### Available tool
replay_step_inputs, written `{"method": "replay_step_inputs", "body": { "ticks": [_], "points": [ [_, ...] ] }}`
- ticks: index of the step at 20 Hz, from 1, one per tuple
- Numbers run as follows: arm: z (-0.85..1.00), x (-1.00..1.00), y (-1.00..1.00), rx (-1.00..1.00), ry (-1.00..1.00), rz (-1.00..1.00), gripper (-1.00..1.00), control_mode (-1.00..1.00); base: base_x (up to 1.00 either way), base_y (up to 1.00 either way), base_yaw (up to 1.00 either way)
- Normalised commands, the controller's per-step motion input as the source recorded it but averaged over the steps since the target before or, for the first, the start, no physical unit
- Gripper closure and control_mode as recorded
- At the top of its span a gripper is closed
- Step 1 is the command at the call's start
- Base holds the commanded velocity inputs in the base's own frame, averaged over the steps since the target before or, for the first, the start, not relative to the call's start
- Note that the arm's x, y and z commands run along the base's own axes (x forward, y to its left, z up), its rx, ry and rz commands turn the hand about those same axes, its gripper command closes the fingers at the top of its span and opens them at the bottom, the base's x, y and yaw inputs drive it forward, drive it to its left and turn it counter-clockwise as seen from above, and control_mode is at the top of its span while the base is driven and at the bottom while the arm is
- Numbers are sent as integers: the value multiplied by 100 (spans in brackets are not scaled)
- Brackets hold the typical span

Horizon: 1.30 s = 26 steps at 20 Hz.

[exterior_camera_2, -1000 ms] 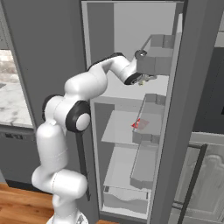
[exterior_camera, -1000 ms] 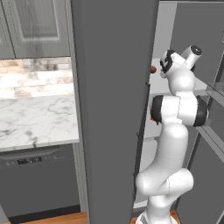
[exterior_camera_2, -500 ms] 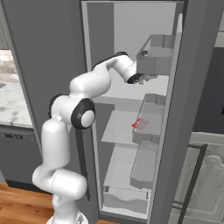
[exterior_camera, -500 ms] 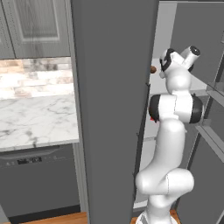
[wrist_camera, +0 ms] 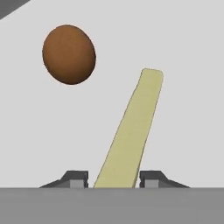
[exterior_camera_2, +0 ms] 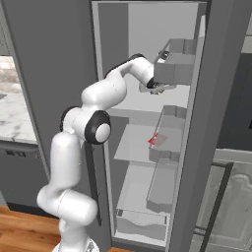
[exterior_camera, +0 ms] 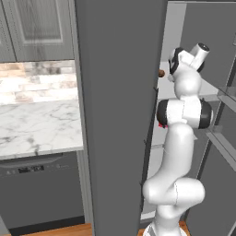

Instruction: Pick the egg and butter from the fridge and place them by the bowl for mixing.

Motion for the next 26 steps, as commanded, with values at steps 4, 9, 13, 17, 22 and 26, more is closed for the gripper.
{"method": "replay_step_inputs", "body": {
  "ticks": [4,9,13,17,22,26],
  "points": [
    [-42,-56,16,-3,2,1,100,-100,0,0,0],
    [-37,-69,22,-2,0,0,100,-100,0,0,0],
    [-40,-85,39,-3,-10,0,100,-100,0,0,0],
    [-16,-72,39,0,-16,0,100,-100,0,0,0],
    [9,-65,30,0,-2,0,100,-100,0,0,0],
    [26,-68,15,-2,0,0,100,-100,0,0,0]
  ]
}}
